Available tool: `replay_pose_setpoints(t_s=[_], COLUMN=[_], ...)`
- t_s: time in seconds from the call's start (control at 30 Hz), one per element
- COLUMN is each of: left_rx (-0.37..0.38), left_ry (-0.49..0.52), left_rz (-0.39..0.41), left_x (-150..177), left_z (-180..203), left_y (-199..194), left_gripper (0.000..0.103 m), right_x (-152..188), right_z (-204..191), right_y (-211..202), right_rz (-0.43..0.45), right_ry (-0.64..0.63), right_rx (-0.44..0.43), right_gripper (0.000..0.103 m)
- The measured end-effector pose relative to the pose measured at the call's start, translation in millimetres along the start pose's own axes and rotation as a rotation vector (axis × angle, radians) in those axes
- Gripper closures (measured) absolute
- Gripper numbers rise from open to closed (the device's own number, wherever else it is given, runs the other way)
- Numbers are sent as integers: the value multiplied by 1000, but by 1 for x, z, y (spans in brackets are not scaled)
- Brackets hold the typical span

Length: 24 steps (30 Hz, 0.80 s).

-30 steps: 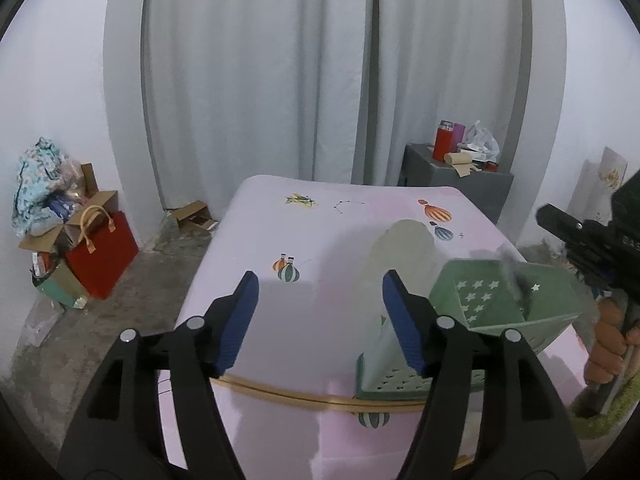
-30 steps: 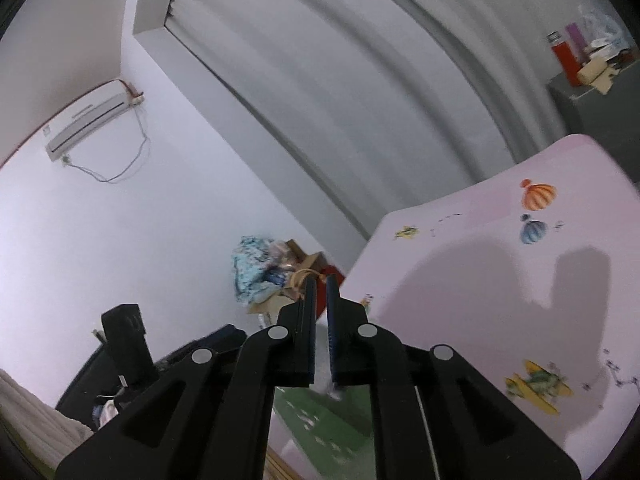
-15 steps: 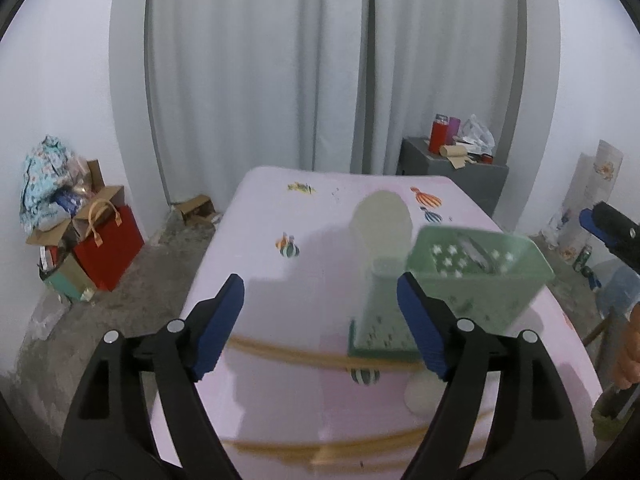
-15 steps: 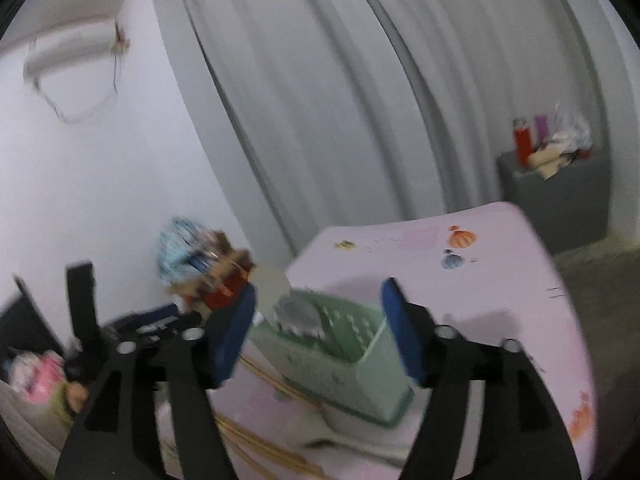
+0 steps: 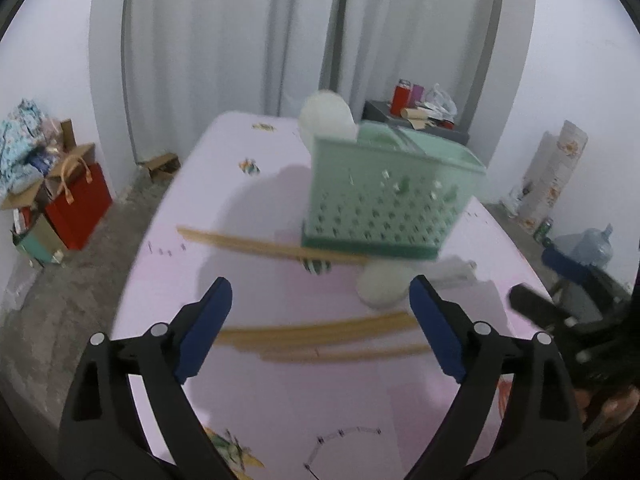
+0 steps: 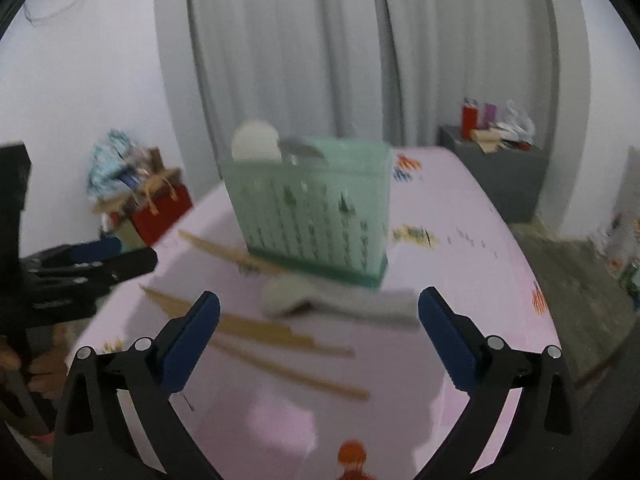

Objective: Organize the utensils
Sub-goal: 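Open both grippers and withdraw them from the green holder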

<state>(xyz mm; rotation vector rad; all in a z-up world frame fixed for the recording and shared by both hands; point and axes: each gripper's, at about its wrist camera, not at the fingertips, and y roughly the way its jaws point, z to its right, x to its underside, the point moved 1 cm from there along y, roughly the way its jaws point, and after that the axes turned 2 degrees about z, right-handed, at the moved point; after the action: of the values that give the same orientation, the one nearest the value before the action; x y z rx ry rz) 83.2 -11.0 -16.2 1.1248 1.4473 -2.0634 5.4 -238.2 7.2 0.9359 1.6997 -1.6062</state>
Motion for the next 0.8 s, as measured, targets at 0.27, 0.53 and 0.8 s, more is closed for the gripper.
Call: replay_pose_setpoints(t_s=[0.27, 0.53, 0.8], left_rx=[54, 66, -3], left_ry=[-13, -23, -93], left_rz=[-74, -105, -178], left_x=[36, 46, 52], left_z=[4, 3, -18], left_y=[14, 25, 36], left_gripper=[9, 8, 8], right_x=[43, 52, 66], right_z=[-10, 3, -1], right_y=[22, 55, 68], right_rz=[-177, -330, -398], right_ry=[-65, 15, 0], right_rx=[96, 77, 83], right_gripper=[6, 6, 6])
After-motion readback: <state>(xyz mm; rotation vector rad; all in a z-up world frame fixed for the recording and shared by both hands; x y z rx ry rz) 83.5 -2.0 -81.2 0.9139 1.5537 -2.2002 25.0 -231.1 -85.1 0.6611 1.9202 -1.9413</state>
